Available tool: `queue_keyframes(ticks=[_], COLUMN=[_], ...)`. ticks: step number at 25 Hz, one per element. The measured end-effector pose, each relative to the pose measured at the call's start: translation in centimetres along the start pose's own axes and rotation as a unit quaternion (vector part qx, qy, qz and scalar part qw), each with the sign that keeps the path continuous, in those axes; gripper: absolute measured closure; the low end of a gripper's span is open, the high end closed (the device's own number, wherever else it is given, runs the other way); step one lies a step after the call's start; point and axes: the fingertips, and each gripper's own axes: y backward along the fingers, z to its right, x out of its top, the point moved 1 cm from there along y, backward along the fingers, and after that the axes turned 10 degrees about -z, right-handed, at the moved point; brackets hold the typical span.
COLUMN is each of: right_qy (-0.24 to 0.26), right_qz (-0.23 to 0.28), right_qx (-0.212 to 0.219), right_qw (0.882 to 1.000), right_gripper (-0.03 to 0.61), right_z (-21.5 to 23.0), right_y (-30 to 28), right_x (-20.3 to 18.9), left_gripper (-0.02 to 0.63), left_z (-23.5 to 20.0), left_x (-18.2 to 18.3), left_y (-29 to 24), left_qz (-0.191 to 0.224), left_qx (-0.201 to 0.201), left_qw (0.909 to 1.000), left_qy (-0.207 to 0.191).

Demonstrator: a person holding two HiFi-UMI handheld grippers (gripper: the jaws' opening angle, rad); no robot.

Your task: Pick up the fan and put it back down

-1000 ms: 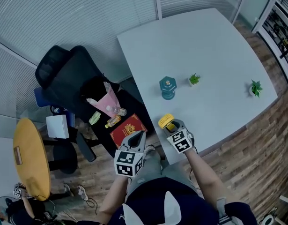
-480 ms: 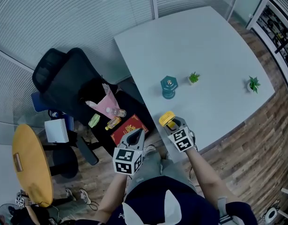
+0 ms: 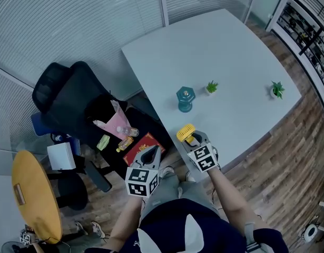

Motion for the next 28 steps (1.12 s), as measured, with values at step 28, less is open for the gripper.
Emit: queue_keyframes(ticks=[28], right_qy=[-0.044], right_qz=[0.072], right_qx=[-0.072], right_qw=[0.994], right_gripper=[0.4], right_z=[-0.6], right_y=[10.6], right_x=[6.2], left_gripper=[0.592], left_z=[2.6], left_x=[2.3], left_y=[-0.4], left_qz=[0.037], left_qx=[-0.065], left_qw=[0.9972], left_qy=[-0.001])
